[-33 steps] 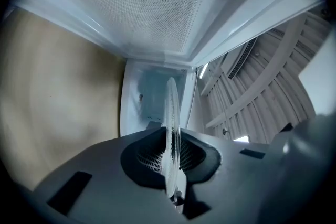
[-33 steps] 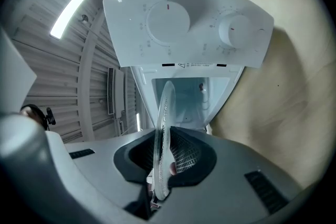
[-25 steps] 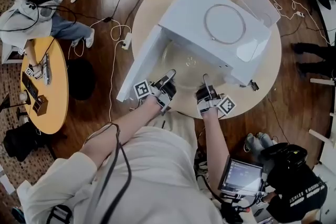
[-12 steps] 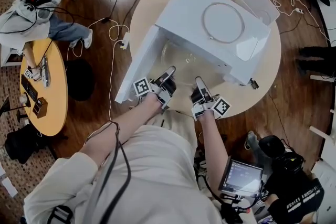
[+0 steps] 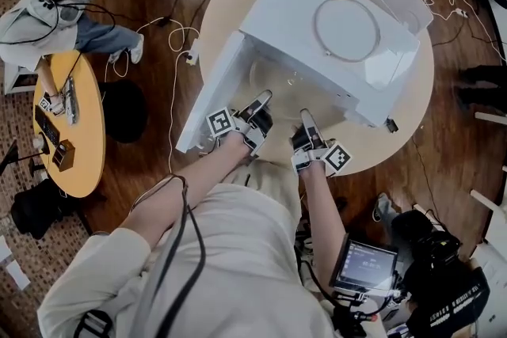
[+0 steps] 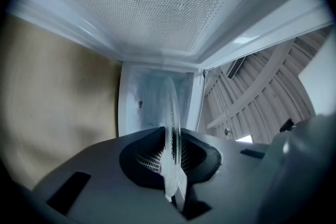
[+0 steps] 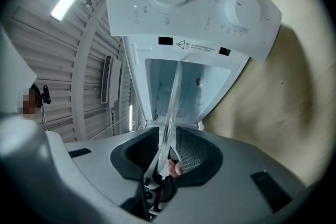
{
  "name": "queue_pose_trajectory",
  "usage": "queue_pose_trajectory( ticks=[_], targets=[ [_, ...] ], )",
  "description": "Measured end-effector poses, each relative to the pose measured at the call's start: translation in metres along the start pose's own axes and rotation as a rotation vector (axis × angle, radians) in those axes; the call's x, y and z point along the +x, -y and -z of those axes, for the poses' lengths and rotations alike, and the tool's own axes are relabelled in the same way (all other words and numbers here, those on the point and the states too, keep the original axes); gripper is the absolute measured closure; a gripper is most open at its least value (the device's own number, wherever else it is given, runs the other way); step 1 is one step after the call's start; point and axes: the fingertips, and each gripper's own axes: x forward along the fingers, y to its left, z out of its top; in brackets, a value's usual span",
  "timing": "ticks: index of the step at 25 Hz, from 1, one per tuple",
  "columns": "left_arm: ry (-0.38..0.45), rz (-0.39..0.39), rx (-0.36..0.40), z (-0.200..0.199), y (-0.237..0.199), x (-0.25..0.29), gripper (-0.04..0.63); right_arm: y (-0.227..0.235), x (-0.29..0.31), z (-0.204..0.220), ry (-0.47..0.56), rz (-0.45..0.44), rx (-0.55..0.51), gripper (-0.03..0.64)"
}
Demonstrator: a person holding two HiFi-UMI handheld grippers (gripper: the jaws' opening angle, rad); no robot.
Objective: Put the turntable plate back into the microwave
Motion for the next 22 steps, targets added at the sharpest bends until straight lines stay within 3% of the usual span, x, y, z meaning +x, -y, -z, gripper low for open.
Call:
queue_pose_trajectory(
  ticks=[11, 22],
  targets=[
    [0.003, 0.000, -0.003, -0.006, -0.001, 0.011, 0.561, 0.010, 0.014, -0.012, 0.003, 0.029, -0.016, 0.538],
    [0.004, 0.018, 0.008, -0.004, 0.008, 0.013, 0.561, 0.005, 0.015, -0.014, 0.035, -0.047, 0.114, 0.576]
  ],
)
